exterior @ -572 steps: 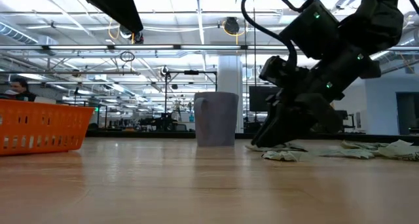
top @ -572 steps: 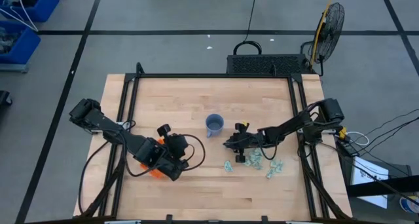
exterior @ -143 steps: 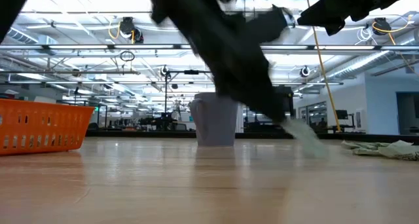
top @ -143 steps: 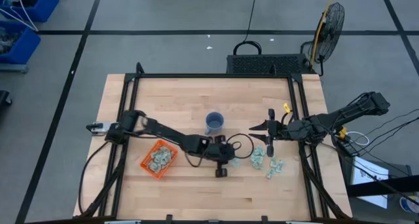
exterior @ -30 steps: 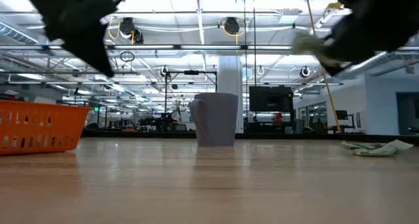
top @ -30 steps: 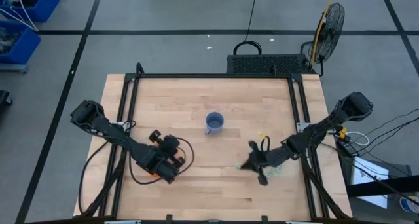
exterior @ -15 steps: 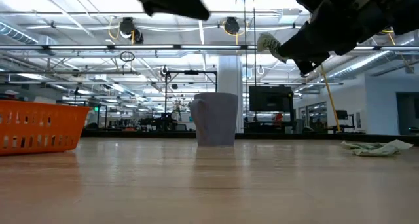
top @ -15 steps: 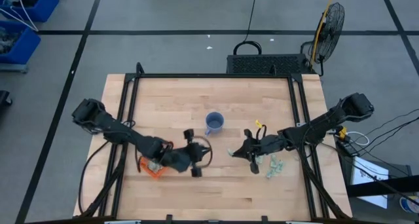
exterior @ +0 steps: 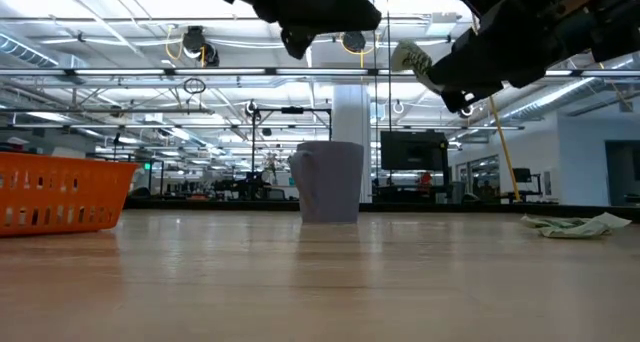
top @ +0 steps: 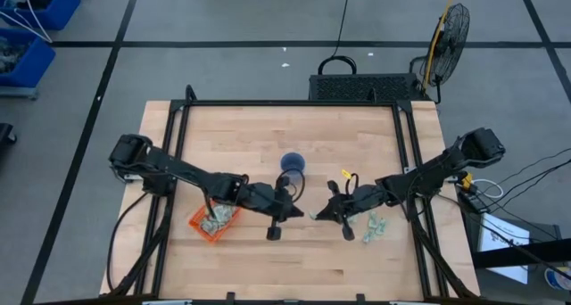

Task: Pick and place Stevia / Truvia into bins
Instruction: Put the green stevia packet into the orange basket

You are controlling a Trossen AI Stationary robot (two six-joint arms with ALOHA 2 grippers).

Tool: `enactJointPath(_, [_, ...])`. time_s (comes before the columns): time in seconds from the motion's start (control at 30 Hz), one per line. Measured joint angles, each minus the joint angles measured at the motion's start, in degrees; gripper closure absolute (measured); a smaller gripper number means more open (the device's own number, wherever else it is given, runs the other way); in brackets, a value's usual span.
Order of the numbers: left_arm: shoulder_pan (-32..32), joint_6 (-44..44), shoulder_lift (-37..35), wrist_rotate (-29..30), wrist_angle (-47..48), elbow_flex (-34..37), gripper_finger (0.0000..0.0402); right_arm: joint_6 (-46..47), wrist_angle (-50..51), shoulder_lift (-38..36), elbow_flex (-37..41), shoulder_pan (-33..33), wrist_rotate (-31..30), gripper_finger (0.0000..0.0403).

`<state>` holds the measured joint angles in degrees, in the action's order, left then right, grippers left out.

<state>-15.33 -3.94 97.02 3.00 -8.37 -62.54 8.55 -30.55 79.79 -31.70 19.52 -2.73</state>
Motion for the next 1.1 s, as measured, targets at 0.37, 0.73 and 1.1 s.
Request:
enactJointPath(0.37, [0.3,5.8,2.8,3.8,-0.4,0.1,0.0306,-0.3,-0.2,0.0,0.0,-0.1,0.0,0.0399])
enactJointPath(0.73, [2.0,5.4,2.8,0.0,-5.2,0.1,0.0275,-0.3,-2.7,0.0,0.0,-0.1,-0.1,0.0399])
enactJointPath(1.1, [2.0,6.5,2.8,0.1,-5.3,0.1,0.0275,-0.7,-6.1,0.0,0.0,-1.6,-0.1,0.0399])
